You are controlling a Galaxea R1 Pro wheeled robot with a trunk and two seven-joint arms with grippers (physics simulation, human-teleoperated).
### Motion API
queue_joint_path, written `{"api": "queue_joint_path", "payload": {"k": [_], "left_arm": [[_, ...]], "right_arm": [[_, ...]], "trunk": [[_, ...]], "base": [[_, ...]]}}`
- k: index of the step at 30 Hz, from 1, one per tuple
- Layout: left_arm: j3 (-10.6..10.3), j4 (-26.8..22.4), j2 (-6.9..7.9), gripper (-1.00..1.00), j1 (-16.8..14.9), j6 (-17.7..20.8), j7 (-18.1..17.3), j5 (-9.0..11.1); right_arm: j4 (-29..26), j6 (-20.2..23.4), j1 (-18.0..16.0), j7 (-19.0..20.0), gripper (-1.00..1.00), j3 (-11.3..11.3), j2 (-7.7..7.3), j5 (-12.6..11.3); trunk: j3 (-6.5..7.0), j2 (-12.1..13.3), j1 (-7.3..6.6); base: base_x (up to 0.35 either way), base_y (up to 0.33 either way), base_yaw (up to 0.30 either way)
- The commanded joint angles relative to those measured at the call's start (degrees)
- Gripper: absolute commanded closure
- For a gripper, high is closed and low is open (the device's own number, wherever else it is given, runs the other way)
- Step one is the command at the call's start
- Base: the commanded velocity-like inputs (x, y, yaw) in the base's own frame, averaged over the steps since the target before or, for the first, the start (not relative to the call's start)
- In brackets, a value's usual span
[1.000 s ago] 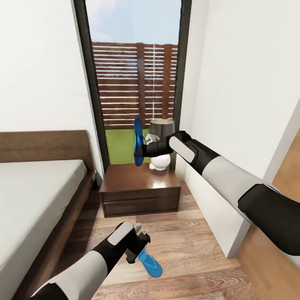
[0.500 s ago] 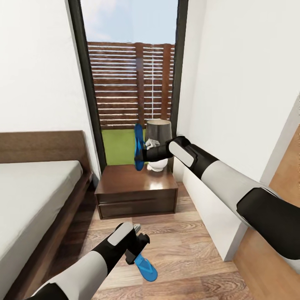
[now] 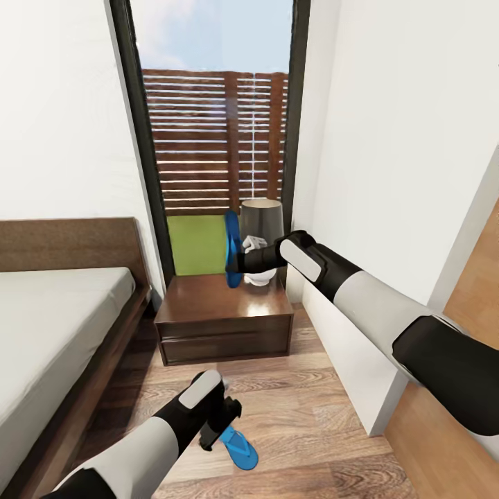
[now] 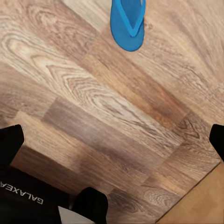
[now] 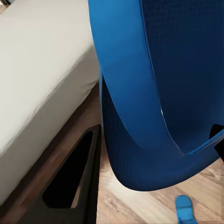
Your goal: In the bedroom, move the book from the bed onto either nightstand, and place the two sandals side by side next to the bed.
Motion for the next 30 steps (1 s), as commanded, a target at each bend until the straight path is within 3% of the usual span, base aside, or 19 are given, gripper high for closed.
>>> {"api": "queue_joint_path", "payload": {"k": [1, 9, 10, 14, 18, 30], "left_arm": [[-0.1, 0.5, 0.0, -1.0, -0.1, 0.5, 0.3, -0.1], [-0.1, 1.4, 0.0, -1.0, -0.2, 4.6, 0.1, -0.5], [-0.1, 1.5, 0.0, -1.0, -0.2, 6.0, -2.2, -1.7], [-0.1, 1.6, 0.0, -1.0, -0.2, 6.6, -5.4, -3.8], [-0.1, 1.5, 0.0, -1.0, -0.2, 8.9, -6.7, -6.0], [-0.1, 1.6, 0.0, -1.0, -0.2, 9.7, -7.6, -7.3]], "right_arm": [[0.1, 0.1, -0.1, 0.1, 1.0, 0.1, 0.0, 0.2], [0.0, 0.0, 0.0, -0.5, 1.0, 0.1, 0.0, 0.2], [0.0, 0.0, 0.0, -0.5, 1.0, 0.1, 0.0, 0.2], [0.0, 0.0, 0.0, -0.6, 1.0, 0.1, 0.0, 0.2], [0.0, 0.0, 0.0, -0.6, 1.0, 0.1, 0.0, 0.2], [0.0, 0.0, 0.0, -0.6, 1.0, 0.1, 0.0, 0.2]], "trunk": [[-0.06, 0.0, -0.01], [-0.96, -2.0, 1.09], [-1.14, -2.4, 1.31], [-1.85, -4.0, 2.19], [-2.57, -5.6, 3.07], [-4.73, -10.5, 5.7]], "base": [[0.0, -0.001, 0.0], [0.0, 0.0, 0.0], [0.0, 0.0, 0.0], [0.0, 0.0, 0.0], [0.0, 0.0, 0.0], [0.0, 0.0, 0.0]]}}
